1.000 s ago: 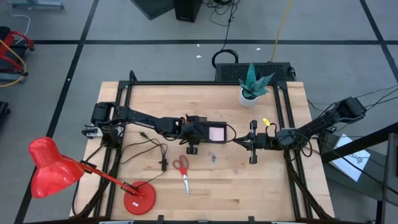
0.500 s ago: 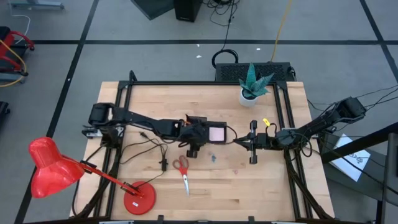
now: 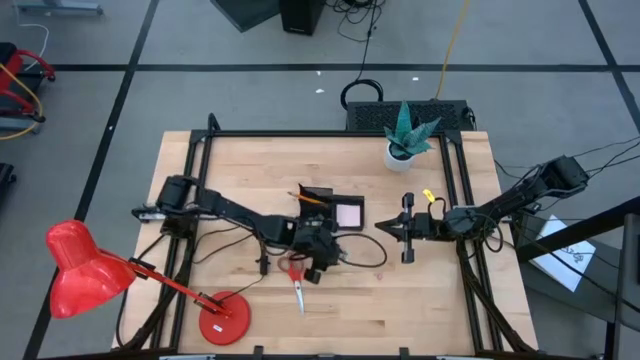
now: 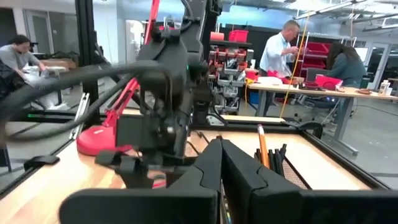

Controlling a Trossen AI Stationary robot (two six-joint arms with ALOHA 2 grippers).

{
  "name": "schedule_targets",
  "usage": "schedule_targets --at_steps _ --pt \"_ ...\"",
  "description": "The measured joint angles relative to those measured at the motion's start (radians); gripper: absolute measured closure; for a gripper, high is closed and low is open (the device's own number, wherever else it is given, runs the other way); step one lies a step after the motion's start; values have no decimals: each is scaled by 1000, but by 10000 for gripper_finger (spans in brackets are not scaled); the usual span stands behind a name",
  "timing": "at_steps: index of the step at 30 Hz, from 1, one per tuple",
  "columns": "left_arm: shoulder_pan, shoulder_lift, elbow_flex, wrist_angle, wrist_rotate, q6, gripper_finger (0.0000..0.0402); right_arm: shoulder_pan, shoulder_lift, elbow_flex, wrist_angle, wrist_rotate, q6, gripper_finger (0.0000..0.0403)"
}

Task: Pick and place office supplies into organizer
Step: Put the pink binder clip into the black desk organizer

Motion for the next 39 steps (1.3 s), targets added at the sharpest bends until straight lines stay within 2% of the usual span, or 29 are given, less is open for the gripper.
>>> schedule_targets --at_steps 3,11,19,24,36,39 --pt "29 13 -3 -51 -43 -13 231 0 0 0 6 0 0 399" --pt "77 24 -1 -78 39 -37 229 0 0 0 0 0 -5 399" --pt "81 28 -1 -78 63 -58 229 0 0 0 -17 1 -6 399" --pt "81 74 -2 -29 62 -69 229 0 0 0 -20 2 -4 399" --pt "81 106 1 -2 31 -112 230 0 0 0 -19 3 -4 399" --pt "81 106 1 -23 47 -100 248 0 0 0 -20 3 -4 399"
